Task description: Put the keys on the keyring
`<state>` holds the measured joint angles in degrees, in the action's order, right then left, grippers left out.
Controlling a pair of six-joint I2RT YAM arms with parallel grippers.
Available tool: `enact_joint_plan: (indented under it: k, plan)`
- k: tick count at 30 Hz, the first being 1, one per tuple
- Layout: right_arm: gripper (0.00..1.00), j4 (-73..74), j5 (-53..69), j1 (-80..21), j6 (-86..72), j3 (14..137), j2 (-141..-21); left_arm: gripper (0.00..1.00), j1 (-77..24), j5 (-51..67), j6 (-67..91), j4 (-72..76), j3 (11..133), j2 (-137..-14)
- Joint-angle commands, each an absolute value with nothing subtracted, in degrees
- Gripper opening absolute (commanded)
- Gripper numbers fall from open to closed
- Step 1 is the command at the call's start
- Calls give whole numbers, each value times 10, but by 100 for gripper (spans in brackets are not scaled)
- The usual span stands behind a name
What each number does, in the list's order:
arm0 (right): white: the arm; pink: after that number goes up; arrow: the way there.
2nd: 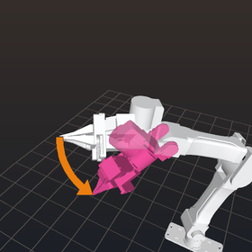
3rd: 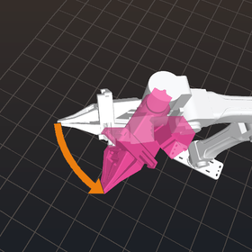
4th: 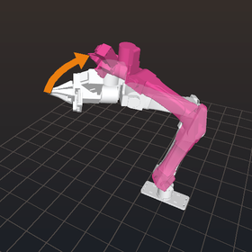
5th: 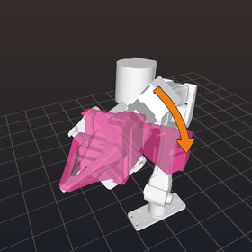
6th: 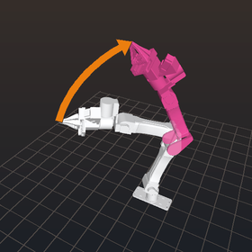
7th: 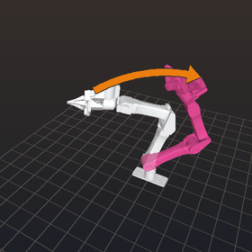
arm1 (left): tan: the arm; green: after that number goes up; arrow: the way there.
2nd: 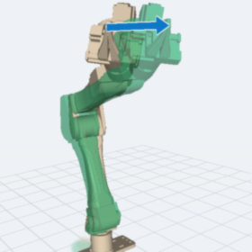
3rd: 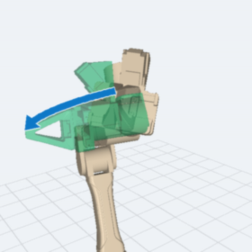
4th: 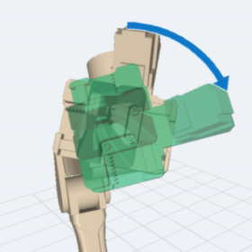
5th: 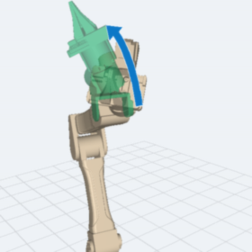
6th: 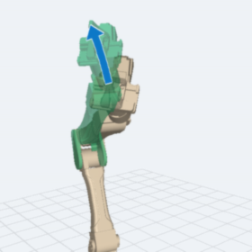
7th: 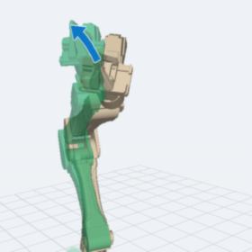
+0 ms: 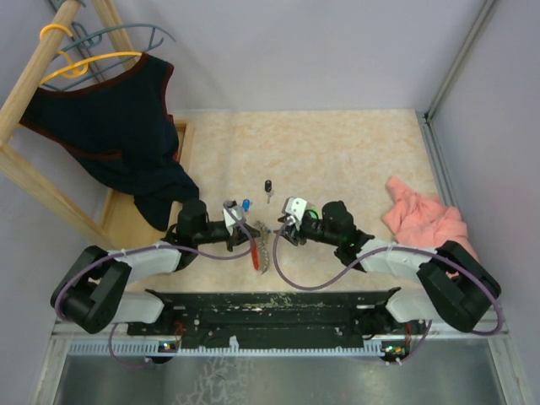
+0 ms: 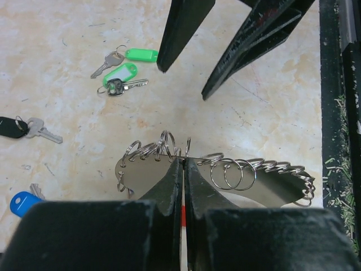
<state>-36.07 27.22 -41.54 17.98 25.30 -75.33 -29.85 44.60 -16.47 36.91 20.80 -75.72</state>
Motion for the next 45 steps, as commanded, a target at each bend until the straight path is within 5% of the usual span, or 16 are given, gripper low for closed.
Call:
enact_joint_plan:
  k: [1, 10, 28, 45]
  plan:
    - [39, -272, 123, -410, 85, 290, -706, 1, -296, 422, -156, 390, 208, -745]
    - [40, -39, -8, -374, 9, 406, -770, 1, -295, 368, -134, 395, 205, -741]
    - [32, 64, -62, -391, 92, 617, -1004, 1, -295, 354, -128, 387, 213, -749]
    - [22, 129, -99, -402, 110, 686, -1095, 2, -295, 360, -129, 381, 220, -754]
